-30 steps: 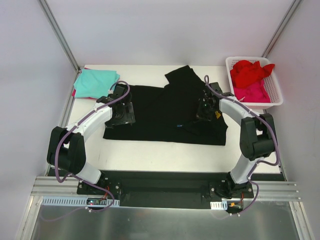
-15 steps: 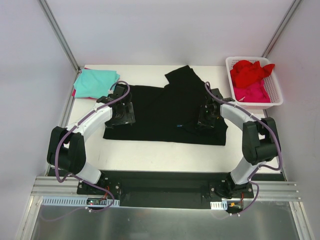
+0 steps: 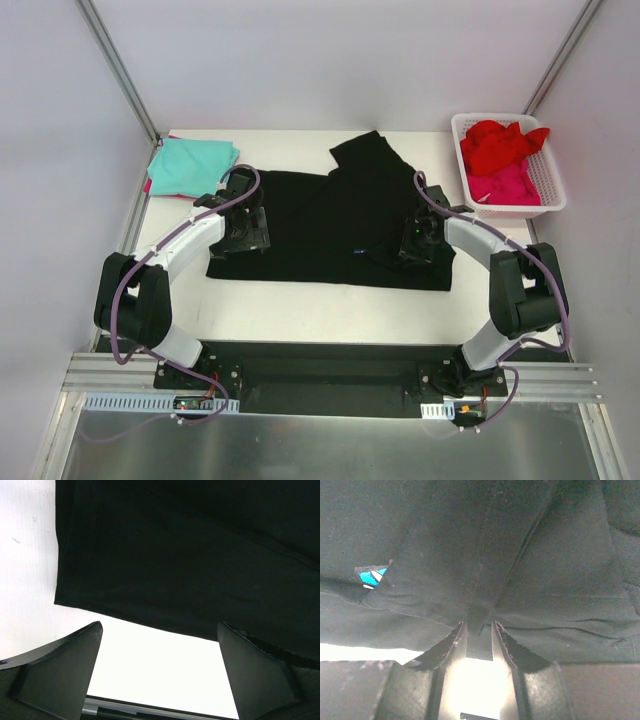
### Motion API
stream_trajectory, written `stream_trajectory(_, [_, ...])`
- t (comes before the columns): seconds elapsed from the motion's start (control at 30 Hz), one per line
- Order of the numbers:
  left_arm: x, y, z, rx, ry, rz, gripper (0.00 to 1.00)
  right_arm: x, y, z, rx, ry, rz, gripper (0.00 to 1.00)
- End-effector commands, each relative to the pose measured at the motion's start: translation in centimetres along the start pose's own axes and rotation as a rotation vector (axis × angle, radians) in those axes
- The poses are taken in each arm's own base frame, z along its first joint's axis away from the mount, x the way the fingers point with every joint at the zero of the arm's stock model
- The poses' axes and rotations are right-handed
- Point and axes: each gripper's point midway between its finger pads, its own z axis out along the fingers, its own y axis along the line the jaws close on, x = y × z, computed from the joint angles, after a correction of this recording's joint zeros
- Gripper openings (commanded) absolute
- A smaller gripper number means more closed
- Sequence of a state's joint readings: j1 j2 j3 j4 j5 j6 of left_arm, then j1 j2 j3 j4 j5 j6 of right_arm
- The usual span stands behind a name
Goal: Fold and stack the t-shirts
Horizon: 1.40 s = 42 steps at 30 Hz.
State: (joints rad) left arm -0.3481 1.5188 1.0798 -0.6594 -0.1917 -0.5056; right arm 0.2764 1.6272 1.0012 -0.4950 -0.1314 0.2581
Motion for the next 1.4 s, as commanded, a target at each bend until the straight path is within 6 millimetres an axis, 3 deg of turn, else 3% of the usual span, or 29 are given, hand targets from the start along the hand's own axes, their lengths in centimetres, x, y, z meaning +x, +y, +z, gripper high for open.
stream_trajectory(0.0, [0.3,0.1,-0.3,-0.005,-0.003,0.019,0.99,-0.3,-0.1,0.3,0.002,-0.019,0.018,0.29])
stream_trajectory(0.43, [0.1,0.1,-0.3,-0.007,-0.006,0.025,0.99,-0.6,0.3,1.9,-0.015,0.002,0.017,0.28])
stream_trajectory(0.7, [0.1,0.1,-0.3,-0.007,-0.008,0.025,0.99,-1.0,0.6,1.8,-0.021,-0.002,0.012,0.01])
stream_trajectory(1.17, [0.3,0.0,-0.3,-0.001,-0.003,0.02,0.99,-3.3,2.0,-0.8,-0.031,-0.054,-0.019,0.01])
stream_trajectory(1.37, [0.2,-0.1,-0.5,0.002,-0.008,0.017,0.99,-4.2,2.8,-1.1,-0.041,-0.06,-0.031,0.01])
